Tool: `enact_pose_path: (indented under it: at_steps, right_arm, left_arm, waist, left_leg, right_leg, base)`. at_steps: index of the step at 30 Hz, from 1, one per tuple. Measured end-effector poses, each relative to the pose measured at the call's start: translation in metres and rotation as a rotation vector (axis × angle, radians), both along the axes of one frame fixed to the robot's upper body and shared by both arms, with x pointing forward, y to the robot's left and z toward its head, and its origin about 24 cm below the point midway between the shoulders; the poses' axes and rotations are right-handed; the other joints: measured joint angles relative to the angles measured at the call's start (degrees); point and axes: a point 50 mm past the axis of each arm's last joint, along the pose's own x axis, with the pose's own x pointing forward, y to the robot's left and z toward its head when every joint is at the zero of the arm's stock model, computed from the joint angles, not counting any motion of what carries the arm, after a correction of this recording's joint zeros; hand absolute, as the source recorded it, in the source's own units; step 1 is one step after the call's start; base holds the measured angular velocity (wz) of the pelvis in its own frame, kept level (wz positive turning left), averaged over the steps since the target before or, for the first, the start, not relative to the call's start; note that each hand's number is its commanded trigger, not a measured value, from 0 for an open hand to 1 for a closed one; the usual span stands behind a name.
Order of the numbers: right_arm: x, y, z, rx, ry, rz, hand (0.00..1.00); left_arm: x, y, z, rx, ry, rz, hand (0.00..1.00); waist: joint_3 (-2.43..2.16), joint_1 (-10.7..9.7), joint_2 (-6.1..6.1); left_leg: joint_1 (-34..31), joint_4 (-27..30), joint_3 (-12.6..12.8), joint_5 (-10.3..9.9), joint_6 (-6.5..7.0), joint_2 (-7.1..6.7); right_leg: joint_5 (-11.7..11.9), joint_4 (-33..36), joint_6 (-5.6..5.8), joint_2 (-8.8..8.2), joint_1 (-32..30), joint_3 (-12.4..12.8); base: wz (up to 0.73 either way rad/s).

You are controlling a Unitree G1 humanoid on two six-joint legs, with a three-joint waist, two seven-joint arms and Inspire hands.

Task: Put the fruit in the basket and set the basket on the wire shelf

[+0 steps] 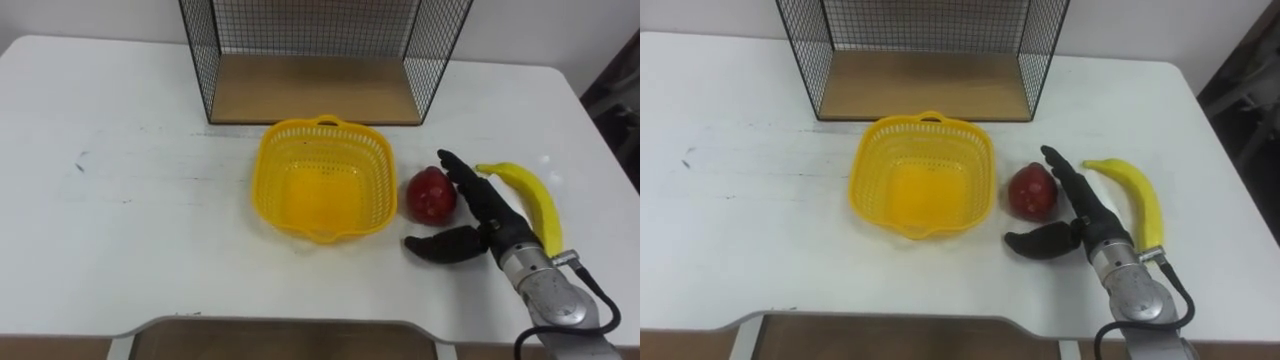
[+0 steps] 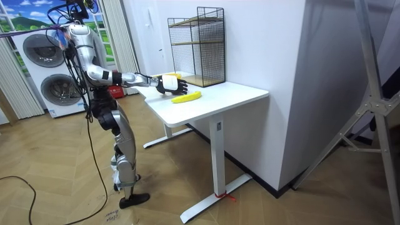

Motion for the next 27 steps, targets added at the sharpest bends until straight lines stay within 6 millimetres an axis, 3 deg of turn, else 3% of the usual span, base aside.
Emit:
enact_pose_path:
  at_steps: [15,16,17,27]
  right_arm:
    - [0.002,0.001,-0.006,-0.008,0.025,0.001,0.0]
    - [0.002,0.001,-0.006,-0.008,0.025,0.001,0.61]
    - [0.002,0.001,-0.006,-0.008,0.025,0.001,1.0]
    - [0.008,-0.013,0.0,-0.022,-0.021,-0.09,1.0]
  left_arm:
    - [0.0,0.0,0.0,0.0,0.002,-0.002,0.0]
    - [0.0,0.0,0.0,0.0,0.002,-0.002,0.0]
    - [0.001,0.0,0.0,0.0,0.001,-0.002,0.0]
    - [-0.001,0.0,0.0,0.007,0.017,0.0,0.0]
  waist:
    - [-0.04,0.12,-0.5]
    - [-0.05,0.12,-0.56]
    - [-0.02,0.12,-0.65]
    - [-0.07,-0.03,-0.48]
  left_leg:
    - [0.2,0.08,-0.16,-0.01,0.01,0.05]
    - [0.19,0.08,-0.17,-0.01,0.0,0.04]
    - [0.18,0.08,-0.17,-0.01,0.01,0.04]
    - [-0.02,-0.07,-0.24,-0.04,-0.02,0.09]
  right_leg:
    - [0.02,-0.69,0.03,0.02,0.1,-0.14]
    - [0.03,-0.7,0.03,0.02,0.09,-0.16]
    - [0.04,-0.7,0.03,0.02,0.08,-0.17]
    - [0.06,-1.03,0.02,0.18,0.25,-0.75]
  base:
    - [0.0]
    - [0.0]
    - [0.0]
    - [0.01]
